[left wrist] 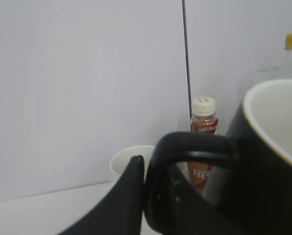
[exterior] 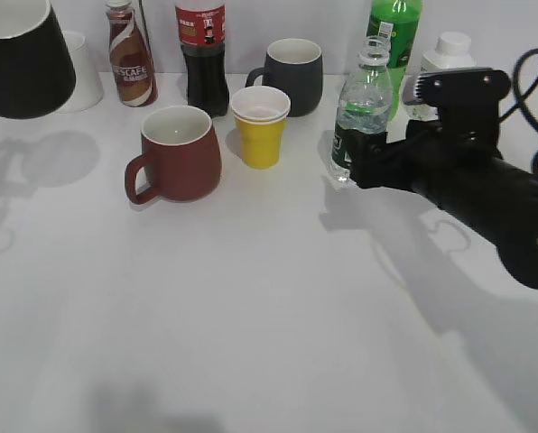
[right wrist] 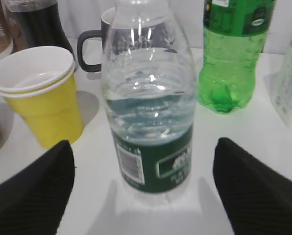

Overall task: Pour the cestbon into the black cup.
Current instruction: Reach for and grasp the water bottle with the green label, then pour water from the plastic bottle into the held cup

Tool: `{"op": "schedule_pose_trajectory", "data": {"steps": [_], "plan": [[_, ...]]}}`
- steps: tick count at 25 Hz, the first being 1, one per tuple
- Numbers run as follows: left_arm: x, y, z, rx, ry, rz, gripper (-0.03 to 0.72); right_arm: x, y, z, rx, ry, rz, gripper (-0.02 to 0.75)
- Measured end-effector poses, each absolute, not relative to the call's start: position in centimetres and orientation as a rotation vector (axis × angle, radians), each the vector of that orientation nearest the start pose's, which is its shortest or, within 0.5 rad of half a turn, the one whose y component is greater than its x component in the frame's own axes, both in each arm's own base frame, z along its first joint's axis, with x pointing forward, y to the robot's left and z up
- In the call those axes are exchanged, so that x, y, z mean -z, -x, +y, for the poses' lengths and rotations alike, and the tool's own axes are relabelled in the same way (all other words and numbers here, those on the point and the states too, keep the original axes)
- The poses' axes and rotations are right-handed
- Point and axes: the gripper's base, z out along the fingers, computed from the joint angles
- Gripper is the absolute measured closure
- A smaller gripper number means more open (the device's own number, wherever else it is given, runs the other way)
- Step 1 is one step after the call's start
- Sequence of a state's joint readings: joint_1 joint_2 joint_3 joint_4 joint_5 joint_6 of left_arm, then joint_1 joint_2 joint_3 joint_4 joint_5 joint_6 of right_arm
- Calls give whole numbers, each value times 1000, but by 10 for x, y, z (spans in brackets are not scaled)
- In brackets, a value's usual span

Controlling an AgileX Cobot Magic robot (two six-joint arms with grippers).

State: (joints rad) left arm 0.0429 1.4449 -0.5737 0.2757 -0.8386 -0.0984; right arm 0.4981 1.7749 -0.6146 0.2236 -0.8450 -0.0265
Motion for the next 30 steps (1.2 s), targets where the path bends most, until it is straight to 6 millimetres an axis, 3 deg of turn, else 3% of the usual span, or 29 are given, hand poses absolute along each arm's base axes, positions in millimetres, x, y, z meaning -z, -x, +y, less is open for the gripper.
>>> {"op": "schedule_pose_trajectory", "data": {"steps": [10,11,14,17,21,26,30], "plan": [[-248,-286,-6,49,-207,1545,636,-129,-352,163,-271,138,1818,81],[-247,-285,-7,48,-220,1550,636,-125,-358,165,-270,133,1827,108],[-245,-285,-11,48,-285,1565,636,-121,-365,169,-270,144,1842,289],[-246,-282,-13,83,-299,1585,636,-129,-362,170,-283,160,1892,283],[-254,-274,-20,122,-367,1582,636,-156,-347,173,-248,416,1932,283],[-255,-265,-48,268,-464,1597,636,-221,-327,181,-174,784,1661,283],[-249,-257,-83,353,-566,1640,636,-246,-314,184,-57,1022,1507,283]]}}
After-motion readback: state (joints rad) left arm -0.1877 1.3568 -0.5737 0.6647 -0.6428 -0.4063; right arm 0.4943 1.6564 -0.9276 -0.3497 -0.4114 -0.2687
